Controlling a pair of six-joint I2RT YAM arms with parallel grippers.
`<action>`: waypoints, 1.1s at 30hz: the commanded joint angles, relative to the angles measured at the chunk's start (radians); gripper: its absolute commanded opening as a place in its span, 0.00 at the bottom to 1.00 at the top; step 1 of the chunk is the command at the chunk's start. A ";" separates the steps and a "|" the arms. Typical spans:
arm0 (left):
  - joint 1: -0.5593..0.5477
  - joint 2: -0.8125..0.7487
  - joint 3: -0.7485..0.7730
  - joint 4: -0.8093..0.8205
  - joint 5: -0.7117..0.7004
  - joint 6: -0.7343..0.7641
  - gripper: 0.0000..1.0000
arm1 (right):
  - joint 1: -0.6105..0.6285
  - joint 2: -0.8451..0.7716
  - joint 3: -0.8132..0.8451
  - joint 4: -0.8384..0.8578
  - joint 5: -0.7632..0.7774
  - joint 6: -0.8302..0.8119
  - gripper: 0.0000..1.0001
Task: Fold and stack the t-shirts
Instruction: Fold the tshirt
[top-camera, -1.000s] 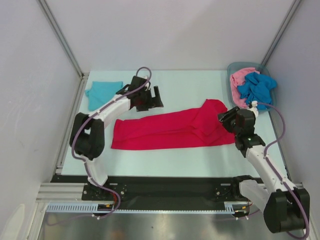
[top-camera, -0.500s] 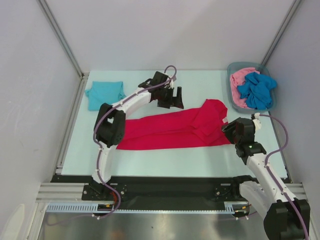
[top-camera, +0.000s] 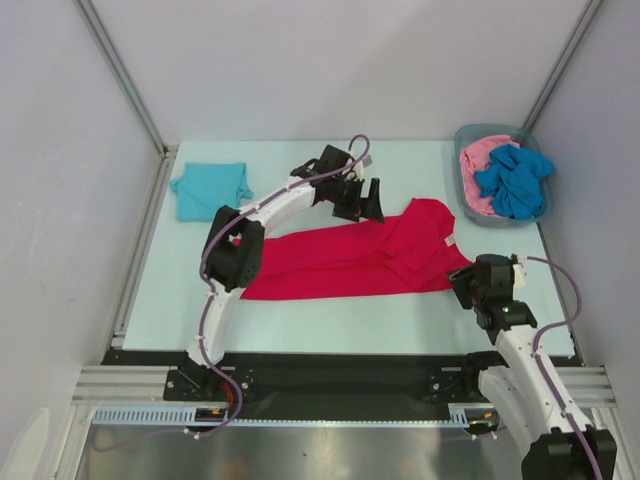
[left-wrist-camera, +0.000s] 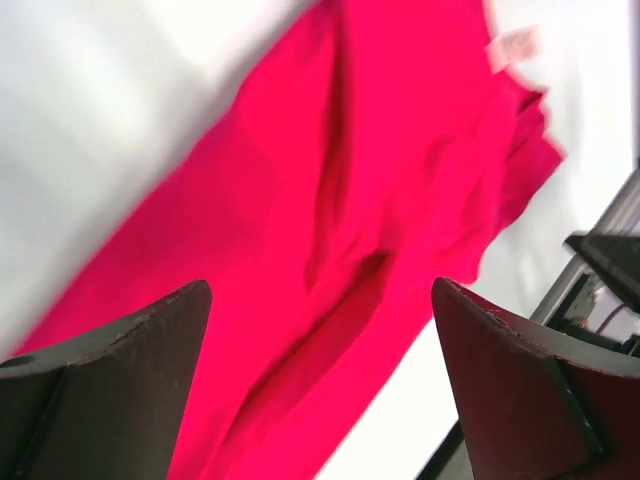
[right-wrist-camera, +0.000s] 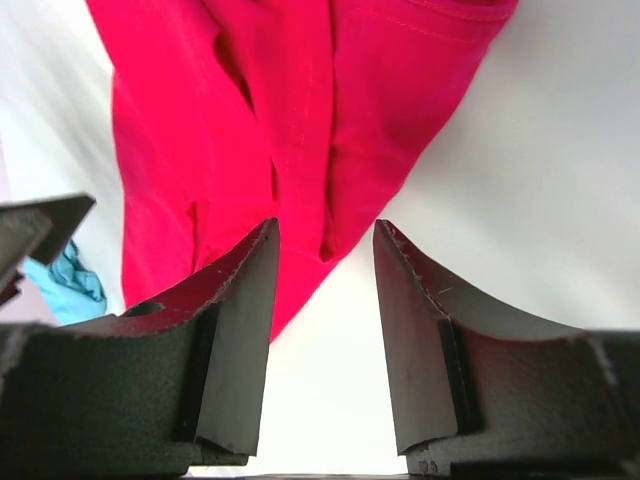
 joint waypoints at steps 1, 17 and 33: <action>-0.010 0.094 0.170 0.036 0.116 0.016 0.98 | 0.009 -0.073 0.025 -0.102 0.077 0.045 0.47; -0.019 0.385 0.442 -0.060 0.204 0.010 1.00 | 0.009 -0.082 0.014 -0.130 0.079 0.042 0.48; 0.002 0.290 0.417 -0.083 -0.006 0.137 1.00 | 0.016 -0.111 -0.018 -0.040 0.007 -0.059 0.46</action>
